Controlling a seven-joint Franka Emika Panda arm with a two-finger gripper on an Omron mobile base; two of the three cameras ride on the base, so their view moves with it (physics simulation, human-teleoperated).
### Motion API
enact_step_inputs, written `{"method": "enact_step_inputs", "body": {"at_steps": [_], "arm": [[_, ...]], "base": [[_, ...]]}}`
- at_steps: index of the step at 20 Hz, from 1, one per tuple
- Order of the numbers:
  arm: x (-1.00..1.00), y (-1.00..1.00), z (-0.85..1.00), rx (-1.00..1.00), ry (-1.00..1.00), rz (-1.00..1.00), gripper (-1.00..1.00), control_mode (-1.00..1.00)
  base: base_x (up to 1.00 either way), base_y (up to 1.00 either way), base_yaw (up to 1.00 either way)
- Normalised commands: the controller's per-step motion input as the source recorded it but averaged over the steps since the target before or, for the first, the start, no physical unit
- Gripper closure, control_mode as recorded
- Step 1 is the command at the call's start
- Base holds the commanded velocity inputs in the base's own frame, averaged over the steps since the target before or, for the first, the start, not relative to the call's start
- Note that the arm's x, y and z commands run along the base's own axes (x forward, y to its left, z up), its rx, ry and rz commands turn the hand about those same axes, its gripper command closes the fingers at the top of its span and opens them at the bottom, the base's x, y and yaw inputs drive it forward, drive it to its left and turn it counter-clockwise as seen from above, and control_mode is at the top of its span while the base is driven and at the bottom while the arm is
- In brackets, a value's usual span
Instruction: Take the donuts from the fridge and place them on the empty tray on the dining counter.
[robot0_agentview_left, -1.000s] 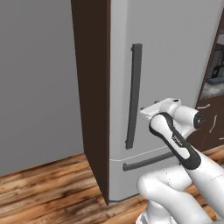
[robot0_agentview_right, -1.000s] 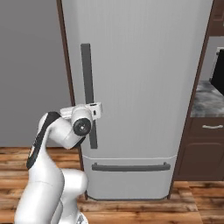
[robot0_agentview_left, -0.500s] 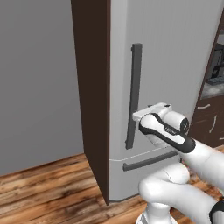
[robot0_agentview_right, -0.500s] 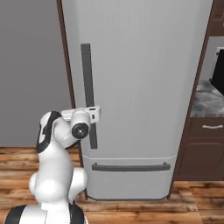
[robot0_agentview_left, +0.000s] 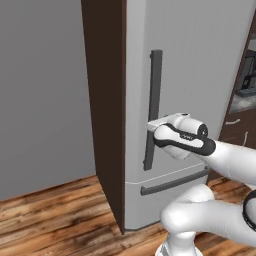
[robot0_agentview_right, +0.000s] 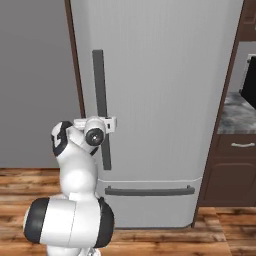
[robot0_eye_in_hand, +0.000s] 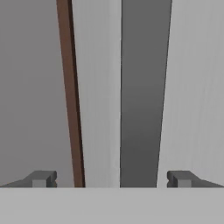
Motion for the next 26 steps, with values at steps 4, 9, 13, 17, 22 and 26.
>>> {"method": "enact_step_inputs", "body": {"at_steps": [4, 9, 13, 17, 22, 26], "arm": [[0.50, 0.00, 0.00, 0.00, 0.00, 0.00, -1.00, -1.00], [0.36, -0.13, 0.00, 0.00, 0.00, 0.00, -1.00, -1.00], [0.42, -0.06, -0.01, 0.00, 0.00, 0.00, -1.00, -1.00], [0.43, 0.00, -0.01, 0.00, 0.00, 0.00, -1.00, -1.00], [0.40, 0.00, -0.07, 0.00, 0.00, 0.00, -1.00, -1.00], [0.36, 0.07, -0.13, 0.00, 0.00, 0.00, -1.00, -1.00]], "base": [[0.00, 0.00, 0.00], [0.00, 0.00, 0.00], [0.00, 0.00, 0.00], [0.00, 0.00, 0.00], [0.00, 0.00, 0.00], [0.00, 0.00, 0.00]]}}
